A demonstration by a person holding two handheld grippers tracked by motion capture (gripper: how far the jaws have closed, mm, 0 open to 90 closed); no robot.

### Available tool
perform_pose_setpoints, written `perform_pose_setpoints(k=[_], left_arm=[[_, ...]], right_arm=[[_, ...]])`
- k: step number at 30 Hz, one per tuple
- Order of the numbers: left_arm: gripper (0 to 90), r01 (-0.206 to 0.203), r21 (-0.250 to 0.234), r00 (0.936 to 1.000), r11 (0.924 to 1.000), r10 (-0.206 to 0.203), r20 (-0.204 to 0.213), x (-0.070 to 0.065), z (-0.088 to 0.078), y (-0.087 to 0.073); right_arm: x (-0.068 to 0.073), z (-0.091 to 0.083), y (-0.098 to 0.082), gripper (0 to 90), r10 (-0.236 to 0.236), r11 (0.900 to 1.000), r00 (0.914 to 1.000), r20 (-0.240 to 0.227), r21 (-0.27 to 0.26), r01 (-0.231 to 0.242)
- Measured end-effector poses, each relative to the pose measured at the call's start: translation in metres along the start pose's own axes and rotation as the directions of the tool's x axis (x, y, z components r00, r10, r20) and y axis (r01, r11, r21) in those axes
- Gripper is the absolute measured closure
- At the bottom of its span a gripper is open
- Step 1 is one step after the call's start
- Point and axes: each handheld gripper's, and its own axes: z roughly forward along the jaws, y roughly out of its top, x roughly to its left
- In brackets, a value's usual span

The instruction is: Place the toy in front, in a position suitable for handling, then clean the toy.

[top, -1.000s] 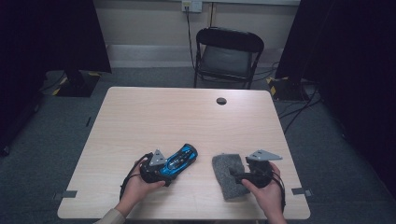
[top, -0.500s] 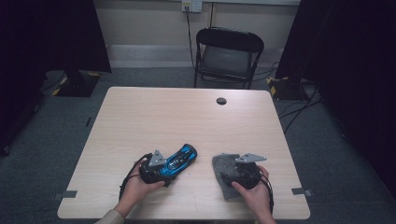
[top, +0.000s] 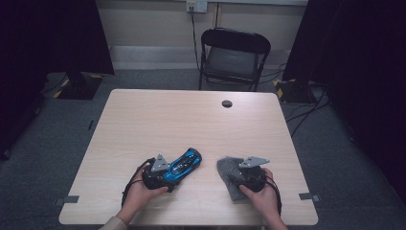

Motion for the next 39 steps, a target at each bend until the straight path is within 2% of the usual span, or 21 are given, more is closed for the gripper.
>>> perform_pose_setpoints(k=[2,6,7,9,11,15,18,21,25,28,33,38,39], left_arm=[[25.4,0.004,-0.004,1.0000,1.0000,-0.004,-0.002,0.000,0.000,0.000],[25.0,0.002,0.003,1.0000,1.0000,-0.002,-0.008,-0.001,0.000,0.000],[24.8,0.001,0.005,0.9999,1.0000,-0.001,-0.011,-0.002,-0.001,0.001],[23.6,0.000,0.009,0.9999,1.0000,0.000,-0.012,-0.001,-0.002,0.001],[23.0,0.008,0.010,0.9999,0.9999,-0.008,-0.010,0.000,-0.002,0.001],[22.0,0.013,0.006,0.9998,0.9999,-0.013,-0.012,0.000,-0.003,0.001],[21.1,0.010,0.006,0.9999,0.9999,-0.010,-0.013,0.001,-0.007,0.001],[19.3,0.019,0.007,0.9997,0.9998,-0.019,-0.017,0.001,-0.010,0.001],[19.2,0.024,-0.013,0.9997,0.9996,-0.024,-0.001,0.001,-0.017,0.001],[18.6,0.029,-0.016,0.9996,0.9995,-0.029,0.004,0.001,-0.021,0.001],[18.4,0.028,-0.009,0.9996,0.9996,-0.028,0.001,0.000,-0.027,-0.001],[17.9,0.028,-0.003,0.9996,0.9996,-0.028,0.011,0.002,-0.031,-0.006],[17.9,0.038,-0.008,0.9992,0.9992,-0.038,0.009,0.002,-0.030,-0.006]], right_arm=[[0.000,0.000,-0.001,51.5,0.007,1.000,1.0000,0.001,-0.005,-0.007],[0.003,-0.003,0.002,33.7,0.041,0.999,0.9988,0.027,-0.022,-0.040],[0.004,-0.005,0.003,32.9,0.045,0.999,0.9984,0.034,-0.026,-0.044],[0.005,-0.009,0.005,24.8,0.056,0.998,0.9971,0.051,-0.043,-0.054],[0.005,-0.008,0.003,24.9,0.075,0.997,0.9958,0.053,-0.037,-0.073],[0.006,-0.001,-0.002,24.6,0.080,0.997,0.9949,0.060,-0.009,-0.080],[0.010,0.003,-0.002,30.2,0.050,0.999,0.9948,0.089,0.009,-0.051],[0.012,0.004,0.000,48.0,0.043,0.999,0.9959,0.080,0.003,-0.043],[0.011,0.003,-0.001,66.5,0.041,0.999,0.9955,0.085,-0.019,-0.039],[0.008,0.002,-0.002,69.9,0.061,0.998,0.9956,0.071,-0.029,-0.059],[0.007,-0.004,-0.002,70.4,0.079,0.996,0.9950,0.062,-0.050,-0.076],[0.001,-0.015,0.000,70.5,0.105,0.991,0.9938,0.035,-0.083,-0.102],[0.000,-0.018,0.001,70.5,0.107,0.990,0.9938,0.029,-0.091,-0.104]])
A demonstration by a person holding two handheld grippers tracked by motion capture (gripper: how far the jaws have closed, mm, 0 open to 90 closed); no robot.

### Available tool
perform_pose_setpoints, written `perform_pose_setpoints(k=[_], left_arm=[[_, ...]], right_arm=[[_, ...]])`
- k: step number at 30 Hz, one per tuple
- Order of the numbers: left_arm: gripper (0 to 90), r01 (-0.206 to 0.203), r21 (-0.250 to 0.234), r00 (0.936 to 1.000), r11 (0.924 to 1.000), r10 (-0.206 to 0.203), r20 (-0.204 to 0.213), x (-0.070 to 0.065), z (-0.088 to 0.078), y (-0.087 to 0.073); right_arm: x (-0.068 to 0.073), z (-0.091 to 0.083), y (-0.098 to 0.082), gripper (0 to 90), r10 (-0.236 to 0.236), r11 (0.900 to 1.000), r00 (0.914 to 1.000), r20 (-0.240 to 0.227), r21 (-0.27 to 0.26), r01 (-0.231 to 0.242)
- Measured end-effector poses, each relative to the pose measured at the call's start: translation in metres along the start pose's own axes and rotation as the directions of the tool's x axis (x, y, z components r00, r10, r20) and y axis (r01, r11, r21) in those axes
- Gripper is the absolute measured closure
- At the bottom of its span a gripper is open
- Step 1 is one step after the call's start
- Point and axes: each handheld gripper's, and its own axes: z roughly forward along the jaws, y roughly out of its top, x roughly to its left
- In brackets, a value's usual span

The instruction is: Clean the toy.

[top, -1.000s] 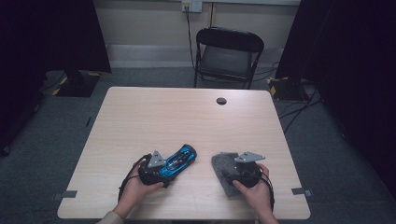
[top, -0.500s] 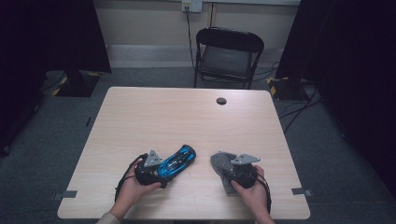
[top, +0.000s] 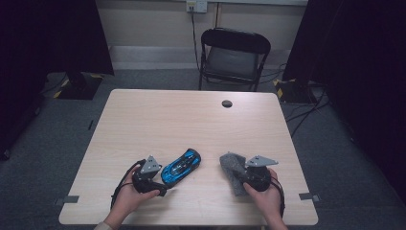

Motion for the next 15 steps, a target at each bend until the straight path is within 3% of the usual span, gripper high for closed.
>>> perform_pose_setpoints(k=[4,15], left_arm=[[17.9,0.024,-0.005,0.9997,0.9997,-0.024,0.003,0.001,0.003,-0.002],[18.0,0.019,-0.004,0.9998,0.9998,-0.019,0.008,0.000,0.006,-0.003]], right_arm=[[0.001,-0.005,0.004,70.4,-0.010,1.000,0.9999,-0.008,-0.002,0.010],[0.008,-0.007,0.018,70.7,-0.037,0.999,0.9987,-0.036,-0.029,0.036]])
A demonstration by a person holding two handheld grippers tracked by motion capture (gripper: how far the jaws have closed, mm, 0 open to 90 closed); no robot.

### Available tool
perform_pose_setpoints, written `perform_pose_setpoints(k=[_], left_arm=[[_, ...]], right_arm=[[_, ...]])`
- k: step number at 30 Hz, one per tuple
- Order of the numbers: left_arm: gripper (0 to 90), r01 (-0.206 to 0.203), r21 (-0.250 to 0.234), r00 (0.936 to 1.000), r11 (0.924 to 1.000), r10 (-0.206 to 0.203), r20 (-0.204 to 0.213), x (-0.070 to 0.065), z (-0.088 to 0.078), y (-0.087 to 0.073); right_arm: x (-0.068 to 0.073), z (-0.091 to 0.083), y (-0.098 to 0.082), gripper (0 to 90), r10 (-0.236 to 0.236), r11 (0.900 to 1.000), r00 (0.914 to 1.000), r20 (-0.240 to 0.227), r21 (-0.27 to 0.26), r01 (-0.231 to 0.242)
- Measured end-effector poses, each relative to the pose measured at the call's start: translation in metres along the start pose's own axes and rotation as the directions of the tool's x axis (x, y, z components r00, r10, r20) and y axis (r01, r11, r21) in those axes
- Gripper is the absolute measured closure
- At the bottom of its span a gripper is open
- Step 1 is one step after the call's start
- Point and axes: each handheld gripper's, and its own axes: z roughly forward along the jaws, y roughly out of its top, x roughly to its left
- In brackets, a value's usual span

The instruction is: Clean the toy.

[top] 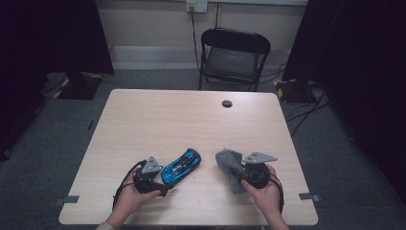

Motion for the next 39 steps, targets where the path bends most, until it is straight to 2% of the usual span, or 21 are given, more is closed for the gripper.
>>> perform_pose_setpoints(k=[3,7,9,12,13,18,19,21,22,25,28,31,34,36,39], left_arm=[[17.8,-0.002,0.004,1.0000,1.0000,0.002,0.000,-0.001,0.001,-0.001],[17.8,-0.012,0.020,0.9999,0.9997,0.012,0.004,-0.001,0.004,-0.002],[17.8,-0.012,0.018,0.9999,0.9998,0.012,0.005,-0.001,0.004,-0.001],[17.8,-0.009,0.020,1.0000,0.9998,0.009,0.003,-0.001,0.005,-0.001],[17.8,-0.009,0.019,0.9999,0.9998,0.009,0.007,-0.001,0.005,-0.001],[17.6,-0.018,0.018,0.9998,0.9997,0.018,0.000,-0.001,0.005,-0.001],[17.6,-0.013,0.017,0.9999,0.9998,0.013,-0.006,-0.001,0.005,-0.002],[17.6,-0.012,0.024,0.9998,0.9996,0.013,-0.013,0.000,0.005,-0.003],[17.7,-0.007,0.024,0.9999,0.9997,0.007,-0.014,0.000,0.006,-0.004],[17.6,-0.017,0.026,0.9995,0.9995,0.017,-0.025,0.001,0.005,-0.003],[17.6,-0.010,0.016,0.9996,0.9998,0.011,-0.026,0.001,0.004,-0.003],[17.4,-0.006,0.011,0.9996,0.9999,0.006,-0.026,0.001,0.003,-0.003],[17.2,-0.003,0.011,0.9995,0.9999,0.004,-0.030,0.000,0.004,-0.003],[17.3,-0.009,0.007,0.9994,0.9999,0.009,-0.033,-0.001,0.005,-0.002],[17.5,-0.007,0.013,0.9996,0.9999,0.007,-0.028,-0.003,0.007,-0.003]], right_arm=[[0.001,0.002,0.001,70.7,-0.002,1.000,1.0000,-0.006,0.003,0.002],[0.001,0.013,-0.009,69.5,-0.017,0.999,0.9999,-0.001,0.039,0.017],[0.001,0.018,-0.015,61.1,-0.006,0.999,0.9999,0.013,0.049,0.006],[0.002,0.022,-0.016,41.7,0.025,0.996,0.9992,0.031,0.086,-0.027],[0.002,0.023,-0.016,39.7,0.035,0.995,0.9984,0.044,0.093,-0.039],[0.010,0.031,-0.019,42.0,-0.040,0.990,0.9959,0.081,0.137,0.029],[0.011,0.031,-0.019,44.7,-0.053,0.989,0.9949,0.086,0.140,0.041],[0.014,0.030,-0.019,61.1,-0.052,0.988,0.9956,0.079,0.148,0.040],[0.014,0.030,-0.018,65.1,-0.060,0.988,0.9942,0.089,0.150,0.046],[0.013,0.030,-0.019,69.6,-0.063,0.989,0.9942,0.087,0.138,0.050],[0.015,0.023,-0.014,71.2,-0.034,0.996,0.9986,0.040,0.085,0.030],[0.027,0.014,0.003,71.2,-0.075,0.997,0.9972,-0.002,0.012,0.075],[0.045,0.015,0.023,71.2,-0.122,0.992,0.9904,-0.066,-0.029,0.120],[0.056,0.023,0.032,71.2,-0.149,0.989,0.9817,-0.118,-0.033,0.146],[0.068,0.037,0.043,71.1,-0.163,0.987,0.9711,-0.174,-0.030,0.161]])
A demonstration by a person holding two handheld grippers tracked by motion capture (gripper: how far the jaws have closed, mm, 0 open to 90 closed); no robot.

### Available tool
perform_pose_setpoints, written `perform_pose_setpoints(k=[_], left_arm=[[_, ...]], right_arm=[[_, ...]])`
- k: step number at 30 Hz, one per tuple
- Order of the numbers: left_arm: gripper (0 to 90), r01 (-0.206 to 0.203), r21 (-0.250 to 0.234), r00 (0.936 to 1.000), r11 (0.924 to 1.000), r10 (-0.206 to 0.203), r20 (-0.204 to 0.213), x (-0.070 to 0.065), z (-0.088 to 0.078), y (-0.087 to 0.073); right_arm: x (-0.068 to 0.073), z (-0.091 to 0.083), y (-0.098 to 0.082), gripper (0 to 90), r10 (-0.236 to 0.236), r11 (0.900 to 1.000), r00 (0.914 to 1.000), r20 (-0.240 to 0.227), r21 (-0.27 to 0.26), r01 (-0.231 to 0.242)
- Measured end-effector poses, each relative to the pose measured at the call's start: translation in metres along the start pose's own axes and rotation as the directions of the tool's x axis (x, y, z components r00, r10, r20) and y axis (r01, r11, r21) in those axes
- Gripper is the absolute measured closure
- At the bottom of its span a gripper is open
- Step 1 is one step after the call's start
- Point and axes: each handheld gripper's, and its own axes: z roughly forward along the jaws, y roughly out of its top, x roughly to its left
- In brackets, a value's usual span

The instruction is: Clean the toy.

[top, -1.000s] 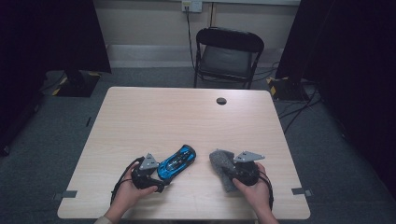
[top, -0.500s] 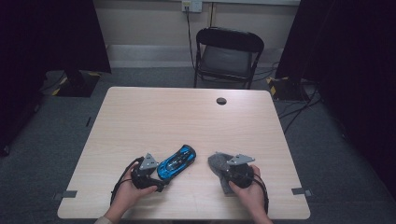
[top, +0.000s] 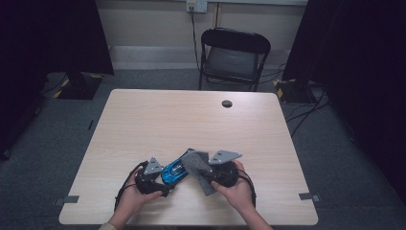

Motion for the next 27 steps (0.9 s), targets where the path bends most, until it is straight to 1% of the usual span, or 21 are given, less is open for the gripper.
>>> perform_pose_setpoints(k=[1,4,7,10,12,13,14,16,17,18,20,22,24,25,26,27], left_arm=[[17.5,-0.003,0.006,1.0000,1.0000,0.003,0.005,0.000,0.001,-0.001],[17.6,-0.018,0.006,0.9998,0.9998,0.018,0.002,-0.001,0.002,-0.002],[18.2,-0.021,0.003,0.9998,0.9998,0.021,-0.003,0.000,0.001,-0.002],[18.6,-0.039,0.010,0.9992,0.9992,0.039,-0.005,0.000,0.000,-0.003],[18.7,-0.041,0.009,0.9991,0.9991,0.041,-0.004,0.000,0.000,-0.004],[18.7,-0.041,0.009,0.9991,0.9991,0.041,-0.005,0.000,0.000,-0.004],[18.8,-0.039,0.007,0.9992,0.9992,0.039,-0.005,0.001,0.000,-0.004],[18.6,-0.039,0.006,0.9992,0.9992,0.039,-0.006,0.001,0.000,-0.004],[18.6,-0.040,0.007,0.9992,0.9992,0.040,-0.007,0.001,0.000,-0.004],[18.8,-0.044,0.010,0.9990,0.9990,0.044,-0.008,0.001,-0.001,-0.004],[19.5,-0.042,0.007,0.9991,0.9991,0.042,-0.007,0.001,-0.001,-0.004],[21.1,-0.042,0.005,0.9991,0.9991,0.042,-0.002,0.002,-0.001,-0.004],[25.4,-0.041,-0.005,0.9992,0.9992,0.041,0.005,0.001,-0.001,-0.004],[26.9,-0.046,-0.005,0.9989,0.9989,0.046,0.008,0.001,-0.002,-0.004],[27.1,-0.043,-0.006,0.9990,0.9990,0.043,0.010,0.001,-0.001,-0.004],[27.1,-0.044,-0.006,0.9990,0.9990,0.044,0.011,0.001,-0.001,-0.004]], right_arm=[[0.003,0.007,0.005,71.1,-0.006,1.000,0.9998,-0.020,-0.005,0.006],[0.011,0.019,0.015,71.0,-0.040,0.999,0.9980,-0.049,0.003,0.040],[0.020,0.033,0.025,71.0,-0.075,0.997,0.9918,-0.103,0.022,0.078],[0.027,0.043,0.031,70.9,-0.094,0.994,0.9861,-0.137,0.038,0.100],[0.029,0.048,0.033,70.8,-0.093,0.994,0.9821,-0.164,0.045,0.102],[0.030,0.051,0.035,70.8,-0.098,0.992,0.9790,-0.178,0.060,0.111],[0.031,0.054,0.035,70.8,-0.102,0.991,0.9785,-0.179,0.072,0.117],[0.033,0.062,0.035,70.8,-0.106,0.985,0.9782,-0.178,0.119,0.128],[0.034,0.066,0.034,70.7,-0.109,0.982,0.9794,-0.170,0.132,0.132],[0.035,0.068,0.033,70.7,-0.101,0.982,0.9811,-0.165,0.141,0.125],[0.035,0.069,0.033,70.7,-0.095,0.982,0.9830,-0.158,0.147,0.118],[0.034,0.068,0.034,70.8,-0.082,0.984,0.9866,-0.141,0.145,0.102],[0.031,0.067,0.035,70.8,-0.084,0.983,0.9889,-0.122,0.152,0.103],[0.030,0.067,0.035,70.8,-0.084,0.983,0.9892,-0.120,0.150,0.102],[0.027,0.067,0.034,70.7,-0.074,0.984,0.9895,-0.124,0.151,0.092],[0.026,0.066,0.034,70.8,-0.050,0.987,0.9901,-0.131,0.145,0.069]])
